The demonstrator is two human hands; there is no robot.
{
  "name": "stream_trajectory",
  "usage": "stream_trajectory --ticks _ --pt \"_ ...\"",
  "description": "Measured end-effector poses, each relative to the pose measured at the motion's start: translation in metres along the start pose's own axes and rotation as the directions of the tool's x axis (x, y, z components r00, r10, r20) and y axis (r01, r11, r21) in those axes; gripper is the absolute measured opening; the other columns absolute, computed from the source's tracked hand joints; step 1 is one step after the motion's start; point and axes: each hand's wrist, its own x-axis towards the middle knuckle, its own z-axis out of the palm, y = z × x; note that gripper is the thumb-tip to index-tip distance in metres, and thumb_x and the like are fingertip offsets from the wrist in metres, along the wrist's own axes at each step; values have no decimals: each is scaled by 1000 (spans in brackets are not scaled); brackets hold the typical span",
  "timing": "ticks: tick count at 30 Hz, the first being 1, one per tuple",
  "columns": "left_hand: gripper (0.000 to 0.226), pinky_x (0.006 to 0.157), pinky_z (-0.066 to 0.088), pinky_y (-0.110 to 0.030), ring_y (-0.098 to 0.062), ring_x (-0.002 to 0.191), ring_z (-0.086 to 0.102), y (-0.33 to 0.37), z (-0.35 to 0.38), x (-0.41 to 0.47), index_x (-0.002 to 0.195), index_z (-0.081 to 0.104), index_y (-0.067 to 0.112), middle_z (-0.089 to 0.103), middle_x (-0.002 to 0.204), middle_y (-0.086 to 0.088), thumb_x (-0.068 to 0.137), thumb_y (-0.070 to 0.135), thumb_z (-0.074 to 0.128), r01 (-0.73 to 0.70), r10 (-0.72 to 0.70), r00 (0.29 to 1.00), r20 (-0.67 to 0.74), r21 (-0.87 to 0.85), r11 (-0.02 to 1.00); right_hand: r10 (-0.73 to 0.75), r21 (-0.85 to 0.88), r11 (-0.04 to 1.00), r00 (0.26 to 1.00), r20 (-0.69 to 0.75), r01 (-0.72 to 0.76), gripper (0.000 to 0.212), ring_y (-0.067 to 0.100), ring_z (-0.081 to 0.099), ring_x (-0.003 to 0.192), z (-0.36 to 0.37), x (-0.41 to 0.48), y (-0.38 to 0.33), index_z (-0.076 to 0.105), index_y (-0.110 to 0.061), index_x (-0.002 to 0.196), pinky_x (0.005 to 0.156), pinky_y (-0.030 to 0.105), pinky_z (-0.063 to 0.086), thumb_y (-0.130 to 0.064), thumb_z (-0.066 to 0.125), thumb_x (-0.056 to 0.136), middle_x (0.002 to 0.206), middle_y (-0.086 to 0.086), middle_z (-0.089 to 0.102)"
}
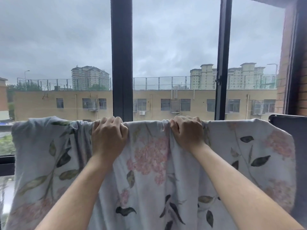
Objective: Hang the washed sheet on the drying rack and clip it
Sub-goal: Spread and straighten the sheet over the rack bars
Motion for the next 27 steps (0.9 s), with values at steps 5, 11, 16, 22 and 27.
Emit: stream_trajectory --ticks 5,11,16,22,27 --pt "25 87 39 -42 -31 82 54 -8 -7 -1 80 58 10 64 81 -10 75 14 34 96 -96 995 -3 -33 995 30 7 1000 997 -68 -29 39 24 58 60 4 0 -5 54 -17 63 70 36 38 -35 32 89 63 0 62" --pt "32 113 22 -45 -20 95 60 67 10 3 96 63 13 65 97 -1 83 25 36 -141 146 987 62 -72 987 37 0 999 995 -89 -37 39 26 58 59 2 -1 -6 51 -16 59 68 35 37 -34 33 89 61 1 61" --pt "32 71 36 -37 -24 64 53 80 23 8 69 56 14 58 66 -3 85 30 33 -116 120 992 33 -113 987 23 -10 1000 998 -59 -24 40 26 58 61 1 -1 3 52 -16 62 69 35 37 -35 31 90 62 1 61" --pt "31 74 33 -38 -21 65 43 31 21 2 68 48 15 50 64 -1 89 29 29 -39 28 994 -110 -100 994 -8 25 1000 995 -95 10 37 24 56 58 3 -3 1 54 -15 65 67 35 38 -31 32 90 62 0 61" --pt "28 79 33 -39 -25 69 47 17 19 -2 70 51 12 53 68 -4 89 21 33 9 -20 982 -187 -61 998 13 10 1000 994 -113 -12 38 24 56 59 7 -3 0 56 -14 65 69 33 36 -30 31 90 63 0 61"
